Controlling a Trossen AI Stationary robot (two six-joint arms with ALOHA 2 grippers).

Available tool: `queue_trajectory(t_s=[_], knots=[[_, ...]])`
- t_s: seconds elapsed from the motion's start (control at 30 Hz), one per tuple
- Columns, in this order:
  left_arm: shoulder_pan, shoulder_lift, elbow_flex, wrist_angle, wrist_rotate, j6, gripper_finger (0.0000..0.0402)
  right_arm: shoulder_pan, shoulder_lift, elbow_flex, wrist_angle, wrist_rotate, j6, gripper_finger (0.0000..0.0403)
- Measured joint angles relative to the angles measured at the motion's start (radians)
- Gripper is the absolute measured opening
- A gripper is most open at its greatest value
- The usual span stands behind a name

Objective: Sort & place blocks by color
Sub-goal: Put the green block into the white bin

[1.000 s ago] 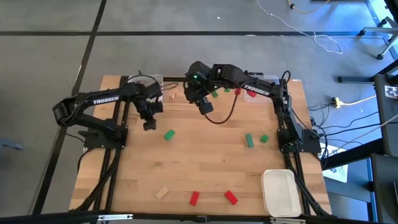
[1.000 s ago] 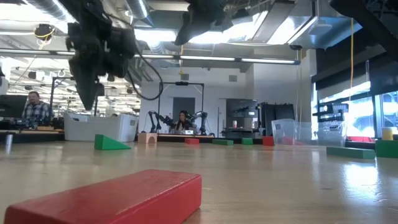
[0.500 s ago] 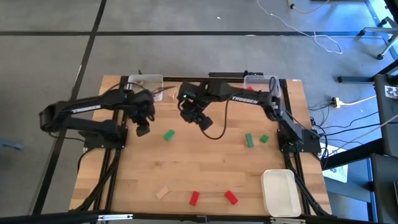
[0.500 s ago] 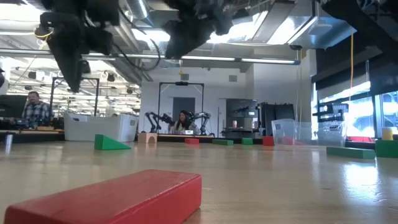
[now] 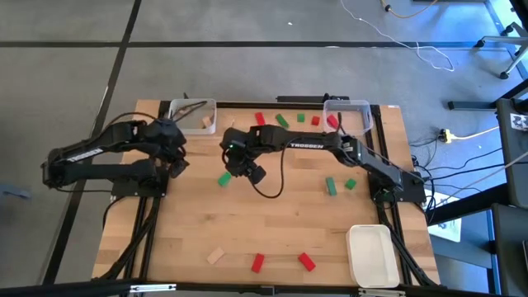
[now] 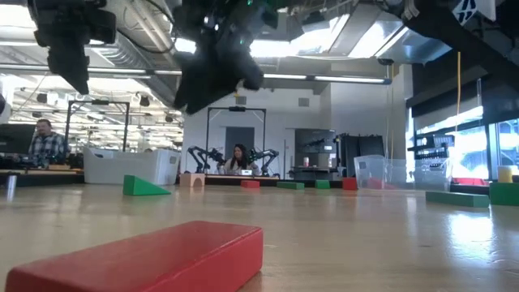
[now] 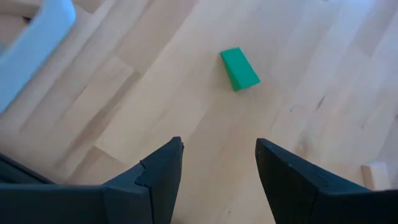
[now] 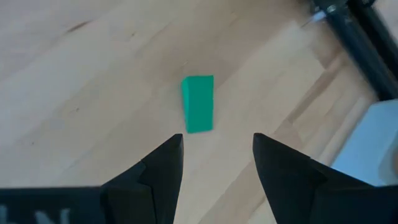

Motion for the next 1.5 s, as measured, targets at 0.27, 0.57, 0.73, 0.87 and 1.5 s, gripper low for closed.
queue_trajectory(t_s=[0.27, 0.57, 0.73, 0.87, 1.5], knots=[[0.001, -0.041, 0.0, -0.027, -0.009, -0.028, 0.0195, 0.003, 0.082, 0.0, 0.125, -0.01, -0.002, 0.0194], [0.001, -0.04, 0.0, -0.039, -0.018, -0.047, 0.0195, 0.003, 0.148, 0.0, 0.196, -0.112, -0.002, 0.0194], [0.001, -0.04, 0.0, -0.042, -0.027, -0.051, 0.0195, 0.003, 0.169, -0.001, 0.219, -0.112, -0.002, 0.0194], [0.001, -0.04, 0.0, -0.043, -0.028, -0.052, 0.0195, 0.003, 0.178, 0.001, 0.25, -0.114, 0.002, 0.0194], [0.001, -0.04, 0.0, -0.048, -0.028, -0.053, 0.0195, 0.002, 0.217, 0.0, 0.294, -0.117, 0.003, 0.0194]])
